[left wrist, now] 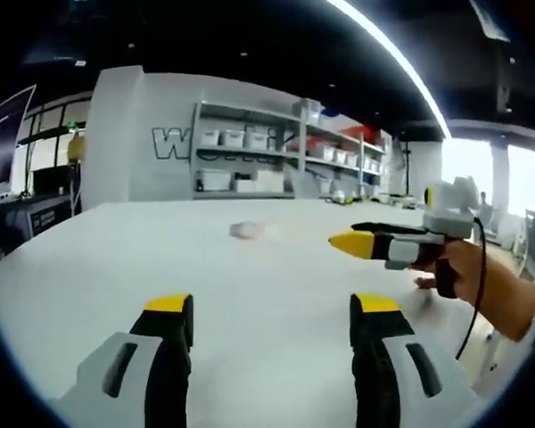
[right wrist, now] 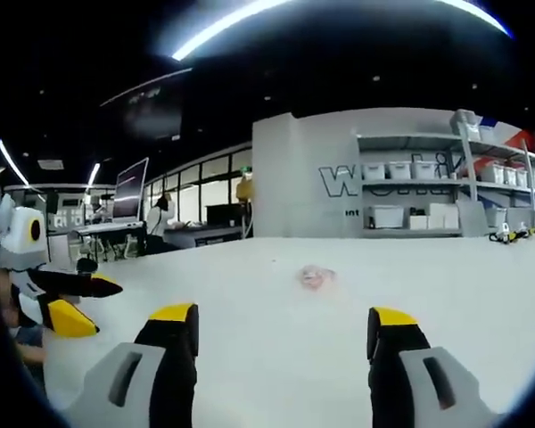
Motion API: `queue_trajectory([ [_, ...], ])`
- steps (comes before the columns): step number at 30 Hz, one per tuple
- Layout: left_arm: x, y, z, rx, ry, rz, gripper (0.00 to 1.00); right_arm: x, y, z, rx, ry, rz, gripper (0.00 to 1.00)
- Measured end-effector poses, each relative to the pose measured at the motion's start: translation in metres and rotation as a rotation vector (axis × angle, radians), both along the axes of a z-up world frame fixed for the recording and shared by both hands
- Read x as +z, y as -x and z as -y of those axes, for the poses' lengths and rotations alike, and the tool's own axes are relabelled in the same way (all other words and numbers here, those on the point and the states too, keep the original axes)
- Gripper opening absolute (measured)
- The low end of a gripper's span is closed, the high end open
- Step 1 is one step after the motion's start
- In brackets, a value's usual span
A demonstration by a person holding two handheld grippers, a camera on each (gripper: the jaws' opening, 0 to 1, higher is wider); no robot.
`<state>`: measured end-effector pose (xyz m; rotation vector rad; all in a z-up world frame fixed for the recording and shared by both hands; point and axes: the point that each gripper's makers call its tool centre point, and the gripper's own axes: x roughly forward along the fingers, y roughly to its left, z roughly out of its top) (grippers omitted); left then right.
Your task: Open the resealable bag by pulling the two sides of the seal apart until the entire bag opening is separated and visibly accessible.
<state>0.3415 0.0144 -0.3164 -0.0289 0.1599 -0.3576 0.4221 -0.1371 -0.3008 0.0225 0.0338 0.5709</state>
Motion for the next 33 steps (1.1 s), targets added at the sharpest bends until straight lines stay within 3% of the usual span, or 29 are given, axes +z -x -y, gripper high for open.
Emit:
queue_trajectory([
  [4,0.002,-0.003,-0.008,0.053,0.001,0.012,0.94,0.001,0.007,0.013,-0.043,0.024,0.02,0.82],
  [8,0.003,-0.005,-0.015,0.094,0.0,0.026,1.0,0.0,0.014,0.027,-0.099,0.04,0.035,0.99],
  [17,-0.005,-0.011,-0.014,0.115,-0.032,0.02,1.0,-0.005,0.02,0.032,-0.114,0.046,0.03,0.99],
  [26,0.004,-0.009,-0.031,0.184,-0.023,0.065,1.0,0.006,0.015,0.042,-0.162,0.061,0.075,0.99],
  [33,0.004,-0.009,-0.033,0.188,-0.038,0.062,1.0,0.0,0.015,0.043,-0.165,0.086,0.053,0.96],
])
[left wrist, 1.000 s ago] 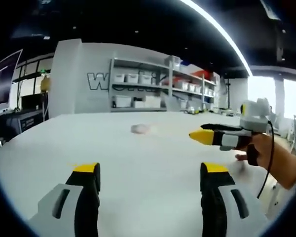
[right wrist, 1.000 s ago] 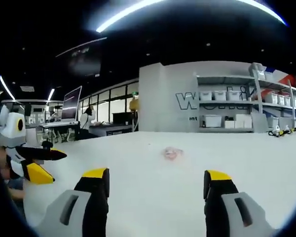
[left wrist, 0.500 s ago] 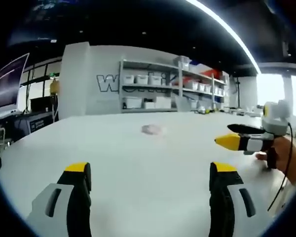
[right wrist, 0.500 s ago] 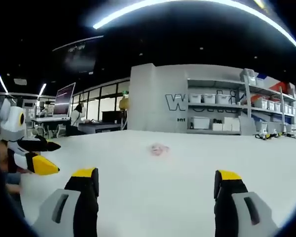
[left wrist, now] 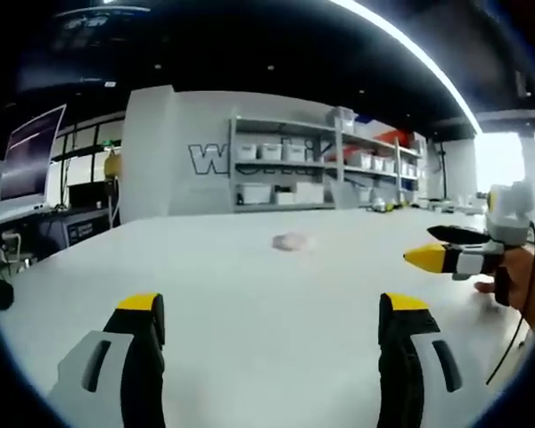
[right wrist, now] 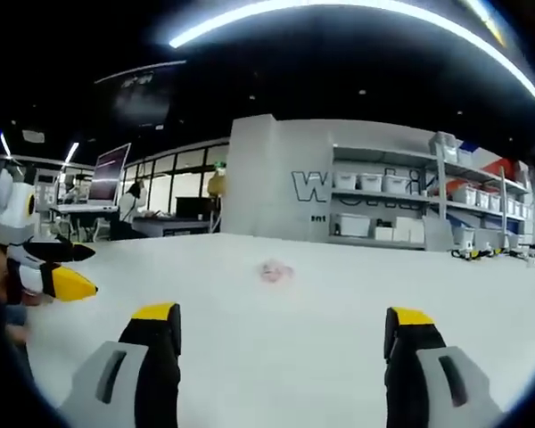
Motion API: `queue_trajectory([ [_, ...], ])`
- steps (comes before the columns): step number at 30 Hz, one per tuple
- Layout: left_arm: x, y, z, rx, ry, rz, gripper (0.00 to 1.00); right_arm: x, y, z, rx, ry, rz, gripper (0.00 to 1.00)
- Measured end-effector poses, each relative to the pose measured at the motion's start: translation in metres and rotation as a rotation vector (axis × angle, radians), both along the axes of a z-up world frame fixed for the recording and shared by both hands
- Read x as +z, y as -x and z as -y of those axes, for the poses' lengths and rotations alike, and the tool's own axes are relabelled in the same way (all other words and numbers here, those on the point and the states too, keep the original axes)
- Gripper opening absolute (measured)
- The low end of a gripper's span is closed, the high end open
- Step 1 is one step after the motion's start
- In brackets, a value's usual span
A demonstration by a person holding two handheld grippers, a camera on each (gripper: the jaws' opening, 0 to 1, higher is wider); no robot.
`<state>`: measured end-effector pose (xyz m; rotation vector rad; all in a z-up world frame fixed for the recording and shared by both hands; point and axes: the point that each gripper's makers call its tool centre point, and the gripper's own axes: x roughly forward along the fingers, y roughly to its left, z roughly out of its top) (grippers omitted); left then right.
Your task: Open the resealable bag by pulling the two sides of the seal apart until the entire bag opening is separated and visibly accessible.
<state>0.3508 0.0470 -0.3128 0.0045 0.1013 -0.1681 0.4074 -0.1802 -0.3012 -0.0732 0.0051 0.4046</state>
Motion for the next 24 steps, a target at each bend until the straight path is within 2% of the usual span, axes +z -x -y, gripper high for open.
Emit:
queue_trajectory([
  [4,-0.0014,0.0004,-0.0009,-0.001,-0.004,-0.007,1.0,0.0019,0.0006,0.0,0.005,-0.02,-0.003,0.95],
  [9,-0.0021,0.0011,-0.0028,-0.001,-0.005,-0.013,1.0,-0.0044,0.0045,-0.0056,0.017,-0.005,-0.024,0.94],
  [24,-0.0023,0.0004,-0.0009,-0.007,-0.003,-0.027,0.99,-0.0048,0.0052,-0.0084,0.027,-0.008,-0.035,0.9],
])
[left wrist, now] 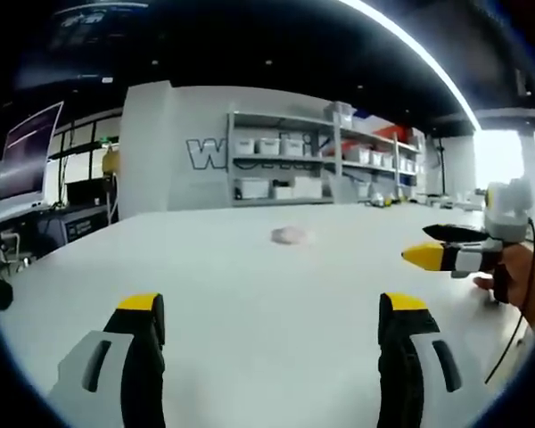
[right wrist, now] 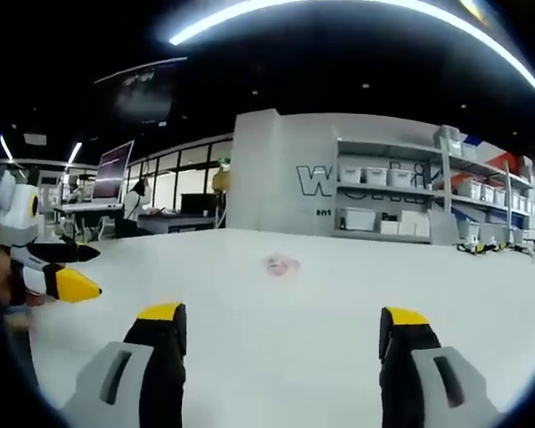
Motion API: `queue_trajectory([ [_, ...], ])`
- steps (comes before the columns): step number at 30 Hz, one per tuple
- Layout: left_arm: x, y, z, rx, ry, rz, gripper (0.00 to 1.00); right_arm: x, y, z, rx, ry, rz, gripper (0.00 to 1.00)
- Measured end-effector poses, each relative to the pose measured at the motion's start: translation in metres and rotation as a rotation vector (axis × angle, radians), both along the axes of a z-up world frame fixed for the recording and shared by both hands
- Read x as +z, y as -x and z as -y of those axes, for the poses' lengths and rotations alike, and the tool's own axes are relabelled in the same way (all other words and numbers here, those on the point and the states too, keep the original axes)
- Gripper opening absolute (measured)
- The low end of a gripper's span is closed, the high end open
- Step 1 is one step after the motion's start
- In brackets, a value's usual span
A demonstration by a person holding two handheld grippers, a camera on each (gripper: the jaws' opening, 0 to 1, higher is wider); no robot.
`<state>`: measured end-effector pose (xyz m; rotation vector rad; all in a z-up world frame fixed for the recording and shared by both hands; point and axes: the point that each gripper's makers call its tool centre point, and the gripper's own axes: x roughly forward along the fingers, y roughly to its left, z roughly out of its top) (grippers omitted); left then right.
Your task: Open the resealable bag by pulling the two sides of the seal apart until the entire bag opening is separated and visibly accessible.
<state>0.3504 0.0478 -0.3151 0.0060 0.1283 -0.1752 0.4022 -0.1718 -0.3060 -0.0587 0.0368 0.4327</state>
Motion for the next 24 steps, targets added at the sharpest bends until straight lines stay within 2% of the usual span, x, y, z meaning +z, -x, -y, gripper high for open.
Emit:
queue_trajectory([
  [24,-0.001,-0.0031,0.0025,-0.017,0.009,-0.014,0.98,-0.0001,-0.0035,0.0012,0.003,-0.017,-0.01,0.86],
])
